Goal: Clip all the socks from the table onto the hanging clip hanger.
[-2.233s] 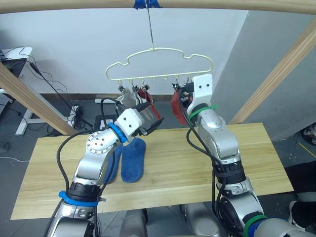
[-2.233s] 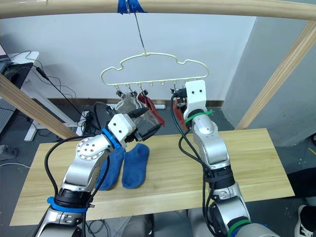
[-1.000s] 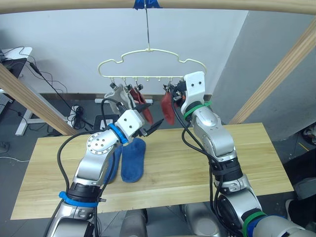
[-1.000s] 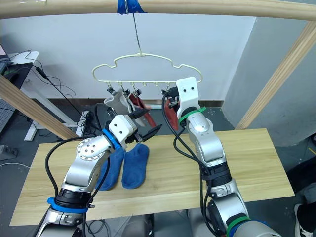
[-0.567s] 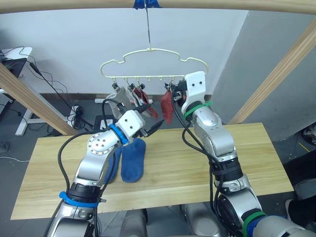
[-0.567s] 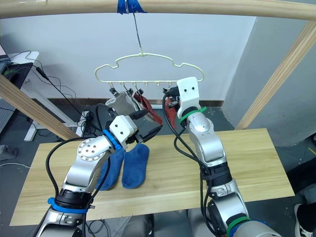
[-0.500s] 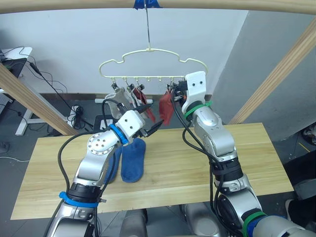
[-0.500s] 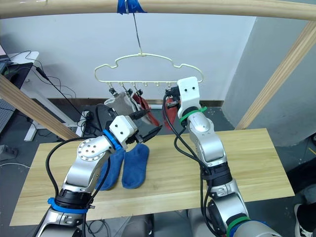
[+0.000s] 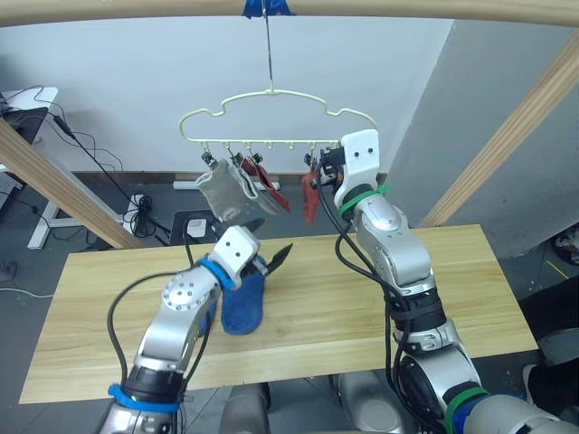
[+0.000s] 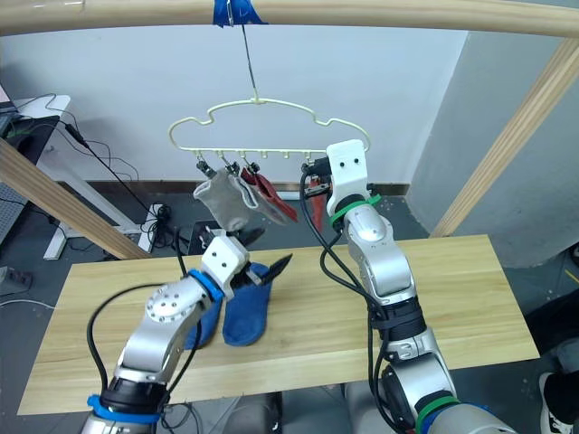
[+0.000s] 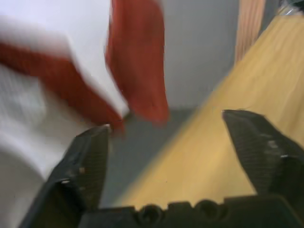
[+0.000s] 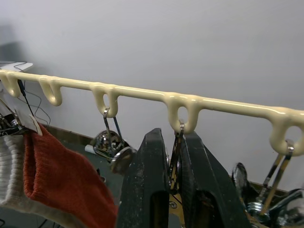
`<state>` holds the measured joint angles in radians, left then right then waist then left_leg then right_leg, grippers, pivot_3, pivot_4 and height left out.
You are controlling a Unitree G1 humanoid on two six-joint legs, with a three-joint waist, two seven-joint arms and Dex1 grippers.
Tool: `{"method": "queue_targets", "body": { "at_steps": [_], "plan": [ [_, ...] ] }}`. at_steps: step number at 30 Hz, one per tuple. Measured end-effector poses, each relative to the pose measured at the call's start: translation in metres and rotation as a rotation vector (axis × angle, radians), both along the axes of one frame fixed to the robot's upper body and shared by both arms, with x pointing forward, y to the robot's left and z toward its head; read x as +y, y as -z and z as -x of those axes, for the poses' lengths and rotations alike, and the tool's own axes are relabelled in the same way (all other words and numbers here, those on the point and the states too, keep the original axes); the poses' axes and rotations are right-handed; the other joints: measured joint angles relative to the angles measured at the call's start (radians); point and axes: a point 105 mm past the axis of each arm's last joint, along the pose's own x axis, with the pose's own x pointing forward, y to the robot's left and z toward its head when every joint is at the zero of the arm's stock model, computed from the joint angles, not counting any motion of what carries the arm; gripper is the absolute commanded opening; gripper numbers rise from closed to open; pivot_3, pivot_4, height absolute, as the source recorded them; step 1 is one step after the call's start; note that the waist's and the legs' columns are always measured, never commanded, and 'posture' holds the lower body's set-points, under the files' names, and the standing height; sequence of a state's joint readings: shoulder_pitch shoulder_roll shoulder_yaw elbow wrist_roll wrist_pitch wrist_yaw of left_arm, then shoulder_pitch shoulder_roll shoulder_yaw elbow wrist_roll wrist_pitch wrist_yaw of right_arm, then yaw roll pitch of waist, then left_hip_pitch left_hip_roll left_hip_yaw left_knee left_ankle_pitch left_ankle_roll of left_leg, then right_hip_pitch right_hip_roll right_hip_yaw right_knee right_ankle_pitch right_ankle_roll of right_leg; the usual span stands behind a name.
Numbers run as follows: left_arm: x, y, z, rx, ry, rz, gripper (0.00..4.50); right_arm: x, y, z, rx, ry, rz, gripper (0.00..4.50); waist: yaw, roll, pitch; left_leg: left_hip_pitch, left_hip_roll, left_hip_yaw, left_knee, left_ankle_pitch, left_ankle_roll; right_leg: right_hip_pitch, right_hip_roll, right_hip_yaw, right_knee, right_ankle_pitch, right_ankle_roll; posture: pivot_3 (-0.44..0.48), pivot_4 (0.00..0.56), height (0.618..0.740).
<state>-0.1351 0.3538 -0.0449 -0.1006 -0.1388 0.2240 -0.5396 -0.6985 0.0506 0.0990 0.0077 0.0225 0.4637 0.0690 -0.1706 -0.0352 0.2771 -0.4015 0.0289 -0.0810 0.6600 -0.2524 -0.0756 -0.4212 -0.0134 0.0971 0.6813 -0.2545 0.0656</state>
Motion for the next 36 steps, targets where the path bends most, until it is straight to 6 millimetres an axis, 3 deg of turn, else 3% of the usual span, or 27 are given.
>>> {"method": "queue_targets", "body": {
  "at_steps": [6,13,18,22,33,36],
  "plan": [
    [0.031,0.034,-0.007,0.137,-0.250,0.064,4.47,0.001,0.000,0.000,0.000,-0.012,0.004,0.00,0.002,0.000,0.000,0.000,0.000,0.000,0.001,0.000,0.000,0.001,0.000,0.000,0.000,0.000,0.000,-0.173,0.208,0.740],
    [0.040,0.076,-0.011,0.278,-0.309,0.004,4.47,0.003,0.001,0.001,0.002,-0.023,0.010,0.00,0.000,0.000,0.000,0.000,0.000,0.000,0.001,0.000,0.000,0.000,0.000,0.000,0.000,0.000,0.000,-0.195,0.209,0.740],
    [0.037,0.082,-0.013,0.286,-0.284,-0.058,4.47,0.004,0.002,0.002,0.005,-0.032,0.017,0.00,0.000,0.002,-0.002,0.000,0.000,0.000,0.000,0.000,0.000,0.001,0.000,0.000,0.000,0.000,0.000,-0.204,0.206,0.740],
    [0.035,0.084,-0.014,0.293,-0.279,-0.086,3.66,0.005,0.003,0.002,0.009,-0.035,0.019,0.00,-0.001,0.004,-0.007,0.001,0.000,0.000,0.001,0.000,0.000,0.001,0.000,0.000,0.000,0.000,0.000,-0.204,0.208,0.740],
    [0.036,0.087,-0.009,0.261,-0.227,-0.151,0.36,0.005,0.003,0.002,0.011,-0.034,0.019,0.00,-0.027,0.004,-0.017,0.002,0.000,0.000,0.001,0.000,0.000,0.001,0.001,0.000,0.000,0.000,0.000,-0.215,0.201,0.740],
    [0.029,0.083,-0.008,0.211,-0.147,-0.198,0.01,0.004,0.003,0.002,0.011,-0.032,0.020,0.00,-0.026,0.005,-0.017,0.001,0.000,0.000,0.000,0.000,0.000,0.001,0.001,0.000,0.000,0.000,0.000,-0.215,0.201,0.740]
  ]
}}
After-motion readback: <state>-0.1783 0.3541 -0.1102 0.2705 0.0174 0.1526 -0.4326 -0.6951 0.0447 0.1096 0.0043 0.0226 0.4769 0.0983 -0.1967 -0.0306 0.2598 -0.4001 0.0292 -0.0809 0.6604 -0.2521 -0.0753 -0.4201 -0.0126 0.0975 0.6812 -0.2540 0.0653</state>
